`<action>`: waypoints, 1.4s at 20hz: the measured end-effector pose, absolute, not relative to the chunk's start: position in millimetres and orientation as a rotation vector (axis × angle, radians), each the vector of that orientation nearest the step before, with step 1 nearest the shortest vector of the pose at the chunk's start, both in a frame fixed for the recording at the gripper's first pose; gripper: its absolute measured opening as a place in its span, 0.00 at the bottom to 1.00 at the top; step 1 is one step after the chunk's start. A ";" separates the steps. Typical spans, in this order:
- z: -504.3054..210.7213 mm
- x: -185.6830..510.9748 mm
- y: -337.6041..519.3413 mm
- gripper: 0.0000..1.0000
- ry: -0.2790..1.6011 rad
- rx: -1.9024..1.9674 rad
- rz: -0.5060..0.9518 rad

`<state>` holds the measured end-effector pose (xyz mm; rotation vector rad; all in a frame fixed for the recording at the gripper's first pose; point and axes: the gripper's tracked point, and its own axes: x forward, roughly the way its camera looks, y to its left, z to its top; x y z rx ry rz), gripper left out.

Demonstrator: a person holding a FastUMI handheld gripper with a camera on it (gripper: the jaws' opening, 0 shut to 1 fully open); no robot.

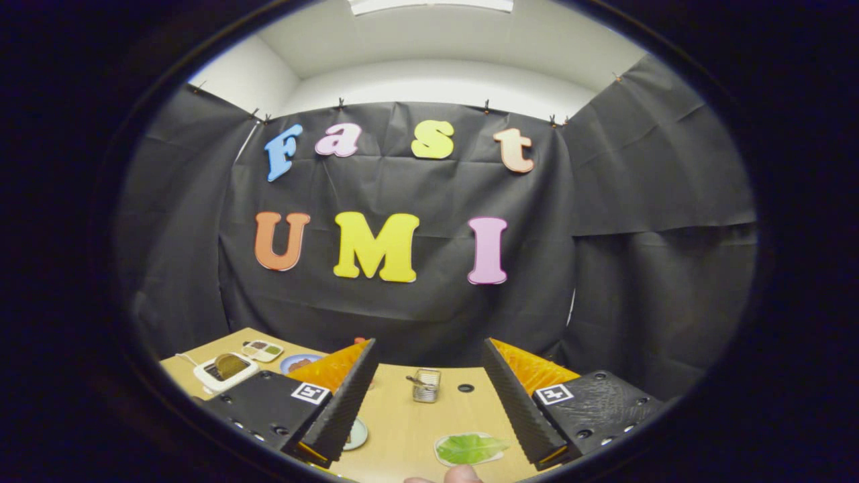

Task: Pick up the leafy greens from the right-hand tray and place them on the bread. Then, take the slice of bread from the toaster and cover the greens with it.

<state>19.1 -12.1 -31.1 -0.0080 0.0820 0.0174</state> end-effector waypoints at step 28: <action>-389.7 86.5 -168.7 0.96 0.686 0.104 0.003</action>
